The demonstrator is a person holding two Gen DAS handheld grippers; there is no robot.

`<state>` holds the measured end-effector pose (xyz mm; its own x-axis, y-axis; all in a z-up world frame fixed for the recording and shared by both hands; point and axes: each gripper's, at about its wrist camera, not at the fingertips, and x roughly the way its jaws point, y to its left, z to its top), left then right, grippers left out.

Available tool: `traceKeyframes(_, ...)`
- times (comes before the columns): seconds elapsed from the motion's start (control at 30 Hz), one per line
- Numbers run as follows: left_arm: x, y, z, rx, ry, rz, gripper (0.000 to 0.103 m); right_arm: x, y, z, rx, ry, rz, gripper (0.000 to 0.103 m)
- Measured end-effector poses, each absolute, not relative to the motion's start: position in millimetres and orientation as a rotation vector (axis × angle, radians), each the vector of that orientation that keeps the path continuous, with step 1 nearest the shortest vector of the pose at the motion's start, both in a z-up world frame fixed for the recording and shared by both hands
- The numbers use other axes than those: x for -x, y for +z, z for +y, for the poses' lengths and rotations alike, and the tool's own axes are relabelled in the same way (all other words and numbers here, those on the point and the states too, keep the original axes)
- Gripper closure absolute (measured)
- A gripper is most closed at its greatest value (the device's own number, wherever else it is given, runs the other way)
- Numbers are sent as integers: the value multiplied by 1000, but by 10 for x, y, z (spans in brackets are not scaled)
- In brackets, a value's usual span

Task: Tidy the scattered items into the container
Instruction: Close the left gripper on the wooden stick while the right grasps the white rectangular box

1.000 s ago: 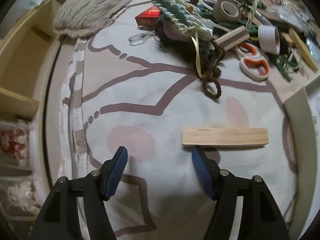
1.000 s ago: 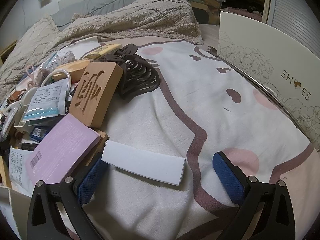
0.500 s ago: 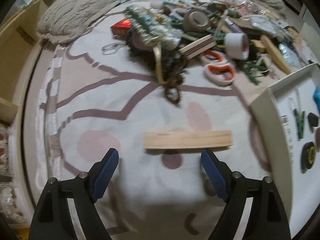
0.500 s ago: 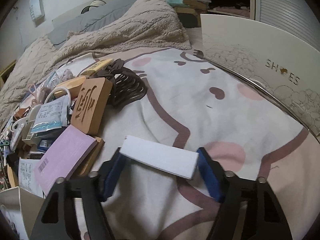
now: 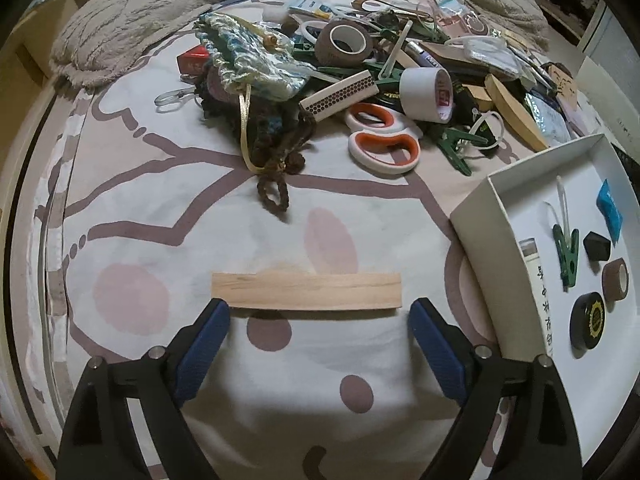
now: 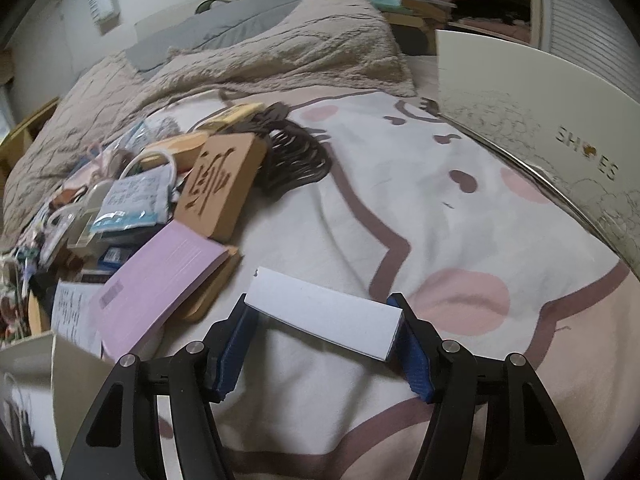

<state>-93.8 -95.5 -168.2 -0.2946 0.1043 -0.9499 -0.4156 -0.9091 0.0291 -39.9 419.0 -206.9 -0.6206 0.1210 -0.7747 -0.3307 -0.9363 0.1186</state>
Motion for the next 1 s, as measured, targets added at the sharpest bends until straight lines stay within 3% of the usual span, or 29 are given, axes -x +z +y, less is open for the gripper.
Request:
traceKeyframes(0.2,903,-1680,-904,1604,2297,438,10,386,-2049,4171,1293,2669,326,36)
traceKeyframes(0.27,876,-1688,-886,1585,2312,473,4,382,-2044,4166,1312,2683,314,36)
traceKeyframes(0.4,948,-1753,-896,1574,2309,515,3,386,-2023,4132,1365,2721,270,36)
traceKeyframes(0.6,951,-1772,-926,1586,2305,465,2,385,-1942,4110,1440,2806,219,37)
traceKeyframes(0.8,1024,-1821,-952,1599,2315,405,2,361,-1857,3947,1503,2879,-74,37)
traceKeyframes(1.0,1045,-1873,-926,1588,2322,396,0,365,-1858,3886,1563,2904,-205,37)
